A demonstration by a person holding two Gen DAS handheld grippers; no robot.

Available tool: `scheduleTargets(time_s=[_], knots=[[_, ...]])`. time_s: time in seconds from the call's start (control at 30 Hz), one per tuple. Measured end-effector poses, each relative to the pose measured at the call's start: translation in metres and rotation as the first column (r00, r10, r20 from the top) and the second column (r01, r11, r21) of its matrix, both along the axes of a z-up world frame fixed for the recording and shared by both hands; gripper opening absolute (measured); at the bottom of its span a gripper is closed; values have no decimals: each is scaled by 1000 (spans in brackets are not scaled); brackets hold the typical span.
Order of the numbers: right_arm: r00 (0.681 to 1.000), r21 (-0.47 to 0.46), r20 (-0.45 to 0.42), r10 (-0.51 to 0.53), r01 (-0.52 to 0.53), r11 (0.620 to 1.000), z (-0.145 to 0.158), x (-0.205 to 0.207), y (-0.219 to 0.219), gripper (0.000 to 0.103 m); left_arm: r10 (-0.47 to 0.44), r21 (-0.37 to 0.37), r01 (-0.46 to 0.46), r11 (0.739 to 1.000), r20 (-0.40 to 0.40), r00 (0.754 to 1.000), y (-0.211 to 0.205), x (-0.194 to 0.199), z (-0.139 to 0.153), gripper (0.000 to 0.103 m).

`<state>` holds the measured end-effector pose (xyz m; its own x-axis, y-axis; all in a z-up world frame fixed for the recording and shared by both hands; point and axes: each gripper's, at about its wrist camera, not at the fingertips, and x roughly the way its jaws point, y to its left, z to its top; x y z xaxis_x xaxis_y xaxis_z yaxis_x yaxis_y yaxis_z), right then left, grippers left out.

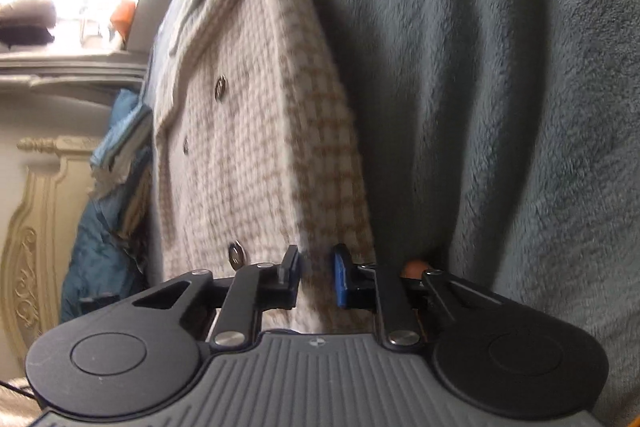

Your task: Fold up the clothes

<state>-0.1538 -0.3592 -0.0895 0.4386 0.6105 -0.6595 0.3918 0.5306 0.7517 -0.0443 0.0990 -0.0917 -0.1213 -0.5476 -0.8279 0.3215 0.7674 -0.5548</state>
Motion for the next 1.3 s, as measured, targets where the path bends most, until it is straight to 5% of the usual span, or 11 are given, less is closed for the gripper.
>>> scheduleTargets(time_s=[0.5,0.7,0.83,0.93,1.13,1.3], knots=[[991,-70,-82,103,-108,992,15,-12,10,24,44,-5,-45,999,-101,994,-1,1,-18,24],[984,-122,-95,153,-164,979,19,-12,15,28,32,-4,-33,999,-94,995,-1,0,-19,23],[983,-140,-94,158,-170,975,19,-14,16,21,18,7,-18,1000,-70,997,-1,-3,-18,12],[986,-146,-64,156,-164,976,24,-15,16,8,8,1,-8,1000,-64,998,-1,-3,-14,8],[987,-147,57,153,-144,979,47,-11,18,6,34,-86,-38,996,-55,998,11,5,5,7],[973,-160,161,163,-137,978,69,14,21,6,59,-152,-52,987,36,998,12,17,35,7]])
